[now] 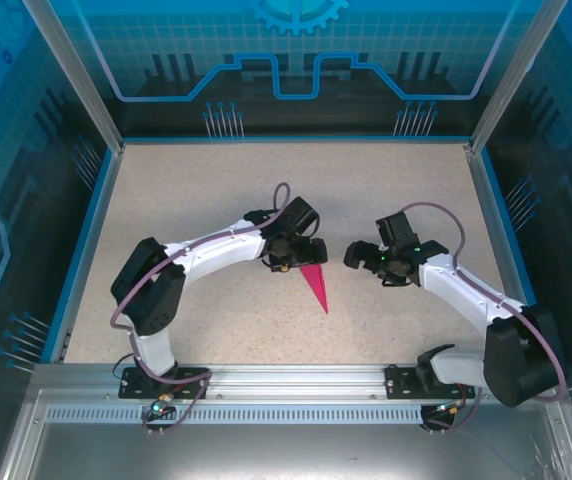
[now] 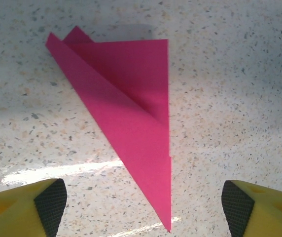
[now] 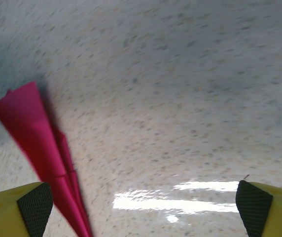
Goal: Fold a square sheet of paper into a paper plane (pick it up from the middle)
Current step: Turn over a paper plane at the center of the table.
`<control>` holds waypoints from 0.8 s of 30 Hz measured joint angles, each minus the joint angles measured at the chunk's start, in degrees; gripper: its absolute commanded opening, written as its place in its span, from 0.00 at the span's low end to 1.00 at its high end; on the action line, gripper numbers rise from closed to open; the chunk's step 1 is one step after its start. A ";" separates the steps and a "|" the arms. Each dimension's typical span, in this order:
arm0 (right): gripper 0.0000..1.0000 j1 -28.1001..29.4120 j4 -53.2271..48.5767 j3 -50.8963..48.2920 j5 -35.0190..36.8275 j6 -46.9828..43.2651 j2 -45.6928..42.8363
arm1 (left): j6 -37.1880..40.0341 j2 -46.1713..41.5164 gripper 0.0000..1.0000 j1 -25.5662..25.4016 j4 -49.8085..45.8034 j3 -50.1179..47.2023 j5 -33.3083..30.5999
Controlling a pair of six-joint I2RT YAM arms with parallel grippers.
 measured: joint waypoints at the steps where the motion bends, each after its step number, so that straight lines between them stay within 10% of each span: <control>1: 0.99 -0.66 -0.17 -0.42 0.61 0.66 -0.42 | 0.02 1.09 0.87 -0.63 -1.16 1.57 -0.76; 24: 0.99 -2.91 -2.91 -2.95 2.36 4.42 -2.12 | -1.51 14.12 0.65 -2.49 -15.10 13.14 -5.97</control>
